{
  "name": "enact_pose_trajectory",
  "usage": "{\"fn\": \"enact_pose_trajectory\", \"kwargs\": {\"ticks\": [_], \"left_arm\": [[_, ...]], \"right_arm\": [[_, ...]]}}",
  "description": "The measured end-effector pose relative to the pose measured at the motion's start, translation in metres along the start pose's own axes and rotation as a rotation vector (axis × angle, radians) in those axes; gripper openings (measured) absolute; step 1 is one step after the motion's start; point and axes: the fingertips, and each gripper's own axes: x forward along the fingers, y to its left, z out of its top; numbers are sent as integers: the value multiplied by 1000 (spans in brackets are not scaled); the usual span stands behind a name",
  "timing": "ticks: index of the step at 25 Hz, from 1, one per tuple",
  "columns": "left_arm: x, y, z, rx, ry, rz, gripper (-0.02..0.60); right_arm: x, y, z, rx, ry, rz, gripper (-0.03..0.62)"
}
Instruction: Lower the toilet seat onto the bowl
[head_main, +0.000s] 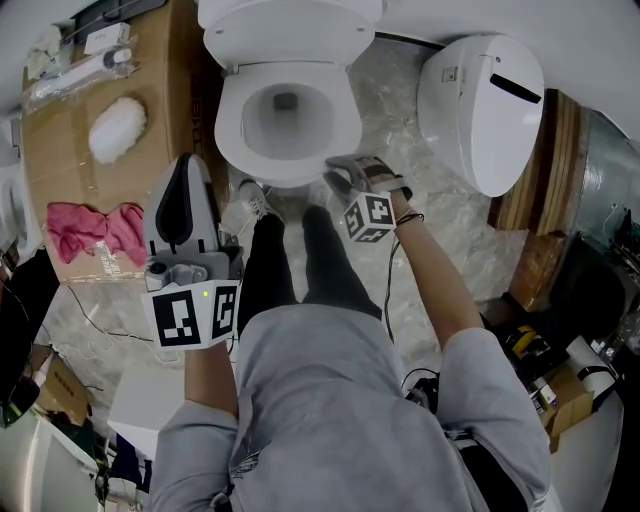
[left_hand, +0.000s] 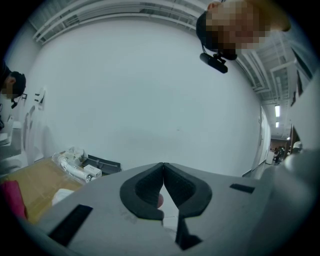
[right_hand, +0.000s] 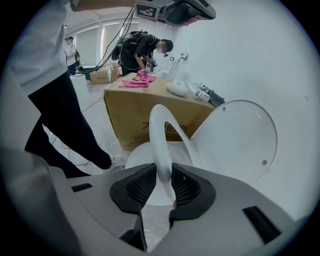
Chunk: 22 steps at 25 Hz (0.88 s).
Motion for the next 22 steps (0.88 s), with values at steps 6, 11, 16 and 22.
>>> {"fn": "enact_pose_trajectory", "kwargs": {"ticks": [6,11,16,22], "left_arm": [[-7,-5,-11,2,14,-5,0],[-11,-1,-22,3,30,-5,0],[-14,1,-28,11,41,-8,0],[-16,7,-36,12,51,-9,0]], "right_arm": [[13,32,-15,-40,39,47,86],[30,59,-28,-25,74,81,94],[43,79,-39,-30,113,111,97],[55,91,-46,-34,145,132,100]]}}
